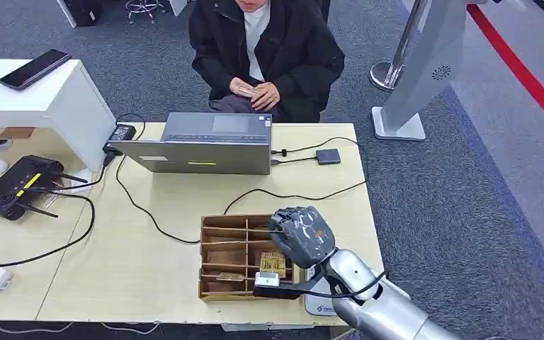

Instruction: Pass the card to the sensor for recognition and then transmit it.

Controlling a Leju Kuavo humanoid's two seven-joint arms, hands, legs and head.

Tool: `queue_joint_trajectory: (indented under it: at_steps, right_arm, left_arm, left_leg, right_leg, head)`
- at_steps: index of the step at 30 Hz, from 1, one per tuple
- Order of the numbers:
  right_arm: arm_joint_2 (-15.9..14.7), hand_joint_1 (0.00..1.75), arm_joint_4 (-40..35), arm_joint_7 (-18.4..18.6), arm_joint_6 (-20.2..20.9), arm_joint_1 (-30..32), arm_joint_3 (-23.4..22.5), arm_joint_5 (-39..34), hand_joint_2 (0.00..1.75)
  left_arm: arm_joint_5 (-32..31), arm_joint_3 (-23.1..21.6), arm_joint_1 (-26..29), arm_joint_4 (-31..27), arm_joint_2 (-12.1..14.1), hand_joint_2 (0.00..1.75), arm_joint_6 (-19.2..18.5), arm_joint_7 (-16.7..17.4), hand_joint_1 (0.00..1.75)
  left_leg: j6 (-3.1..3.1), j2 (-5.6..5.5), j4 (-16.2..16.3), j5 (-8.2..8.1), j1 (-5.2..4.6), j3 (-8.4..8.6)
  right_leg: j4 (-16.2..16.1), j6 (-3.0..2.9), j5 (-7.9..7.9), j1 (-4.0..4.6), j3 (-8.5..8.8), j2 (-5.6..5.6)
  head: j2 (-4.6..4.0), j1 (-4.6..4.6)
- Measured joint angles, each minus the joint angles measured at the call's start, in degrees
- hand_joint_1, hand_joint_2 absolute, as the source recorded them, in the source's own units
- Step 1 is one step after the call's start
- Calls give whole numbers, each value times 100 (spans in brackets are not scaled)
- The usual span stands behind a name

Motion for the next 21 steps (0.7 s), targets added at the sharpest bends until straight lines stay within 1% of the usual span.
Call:
queue_joint_trajectory:
  at_steps: [1, 4, 6, 10, 14, 17, 21]
  right_arm:
    - [0, 171, 2, -15, -18, 1, -5, 0, 175]
    - [2, 175, 4, -44, -57, 1, -9, -2, 175]
    - [2, 175, 4, -44, -68, 1, -11, 6, 175]
    - [2, 175, -4, -94, -234, 13, -22, 63, 175]
    - [2, 175, -83, -232, -655, 120, -70, 155, 175]
    - [4, 175, -190, -286, -831, 194, -99, 217, 175]
    - [13, 175, -439, -407, -1193, 354, -206, 313, 175]
  left_arm:
    - [0, 7, 0, 0, 0, 0, 0, 0, 0]
    - [-4, 9, 0, 0, 0, 0, -15, -2, 0]
    - [-13, 11, 0, 0, -2, 0, -13, -2, 0]
    - [-35, 17, -1, 0, -2, 0, -13, -2, 0]
    - [-63, 22, 0, 0, -2, 0, -13, -24, 0]
    - [-87, 28, -4, 0, -2, 0, -13, -37, 0]
    - [-107, 70, -2, 0, -2, 0, -13, -44, 0]
  left_leg:
    - [0, 0, 0, 0, 0, 0]
    - [0, 0, 0, 0, 0, 0]
    - [0, 0, 0, 0, 0, 0]
    - [0, 0, 0, 0, 0, 0]
    - [0, 0, 0, 0, 0, -1]
    - [0, 0, 0, 0, 0, 1]
    - [0, 0, 0, 0, 0, 0]
  right_leg:
    - [0, 0, 0, 0, 0, 0]
    - [0, 0, 0, 0, 0, 0]
    - [0, 0, 0, 0, 0, 0]
    - [0, 0, 0, 0, 0, 0]
    - [0, 0, 0, 0, 0, 0]
    - [0, 0, 0, 0, 0, 0]
    - [0, 0, 0, 0, 0, 0]
  head:
    - [0, 0]
    - [0, 0]
    - [0, 0]
    - [0, 0]
    - [0, 2]
    - [0, 2]
    - [0, 0]
